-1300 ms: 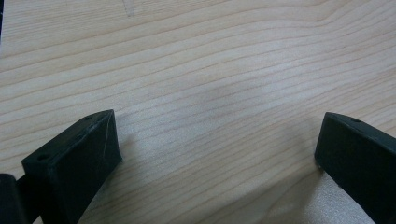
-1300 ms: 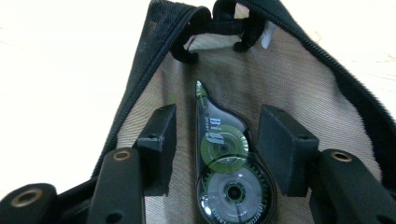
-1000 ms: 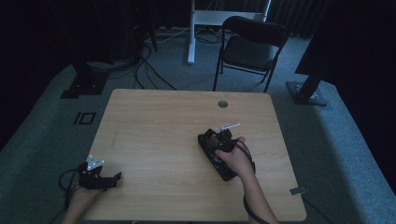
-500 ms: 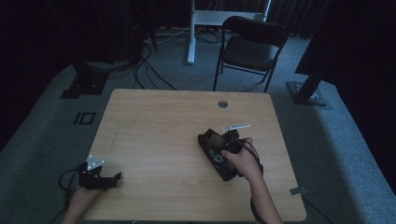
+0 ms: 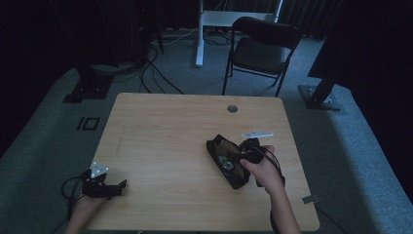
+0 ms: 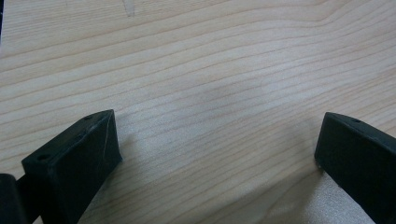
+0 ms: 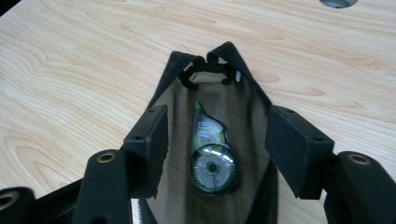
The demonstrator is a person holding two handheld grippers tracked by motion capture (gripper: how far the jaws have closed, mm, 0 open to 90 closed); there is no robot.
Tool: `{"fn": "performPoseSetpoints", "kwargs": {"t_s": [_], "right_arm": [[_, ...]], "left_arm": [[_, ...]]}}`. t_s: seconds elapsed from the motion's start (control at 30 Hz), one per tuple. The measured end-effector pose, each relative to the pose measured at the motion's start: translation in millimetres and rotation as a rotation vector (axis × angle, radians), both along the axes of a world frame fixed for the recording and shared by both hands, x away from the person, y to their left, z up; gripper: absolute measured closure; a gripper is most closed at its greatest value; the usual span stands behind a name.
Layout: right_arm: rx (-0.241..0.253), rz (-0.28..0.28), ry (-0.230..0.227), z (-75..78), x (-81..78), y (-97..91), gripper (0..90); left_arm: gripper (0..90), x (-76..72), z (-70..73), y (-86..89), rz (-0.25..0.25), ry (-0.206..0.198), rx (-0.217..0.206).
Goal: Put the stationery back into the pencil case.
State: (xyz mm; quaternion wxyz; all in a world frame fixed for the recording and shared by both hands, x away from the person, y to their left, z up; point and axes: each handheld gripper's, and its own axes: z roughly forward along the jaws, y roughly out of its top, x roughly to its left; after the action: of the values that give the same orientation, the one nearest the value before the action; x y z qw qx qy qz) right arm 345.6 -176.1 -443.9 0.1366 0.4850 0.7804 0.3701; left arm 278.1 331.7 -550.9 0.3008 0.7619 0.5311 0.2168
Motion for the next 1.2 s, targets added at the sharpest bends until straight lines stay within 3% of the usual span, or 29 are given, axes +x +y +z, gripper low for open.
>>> {"fn": "performPoseSetpoints", "kwargs": {"t_s": [0.47,0.73,1.2], "right_arm": [[-0.002,-0.03,-0.056,-8.1,-6.1,-31.9,33.7],[0.02,-0.065,-0.075,-18.1,-10.3,-53.8,32.1],[0.002,-0.145,-0.059,-52.6,-12.4,-79.9,28.6]], "left_arm": [[0.0,0.0,0.0,0.0,0.0,0.0,0.001],[0.0,0.0,0.0,0.0,0.0,0.0,0.0],[0.0,0.0,-0.1,0.0,0.0,-0.001,0.0]]}}
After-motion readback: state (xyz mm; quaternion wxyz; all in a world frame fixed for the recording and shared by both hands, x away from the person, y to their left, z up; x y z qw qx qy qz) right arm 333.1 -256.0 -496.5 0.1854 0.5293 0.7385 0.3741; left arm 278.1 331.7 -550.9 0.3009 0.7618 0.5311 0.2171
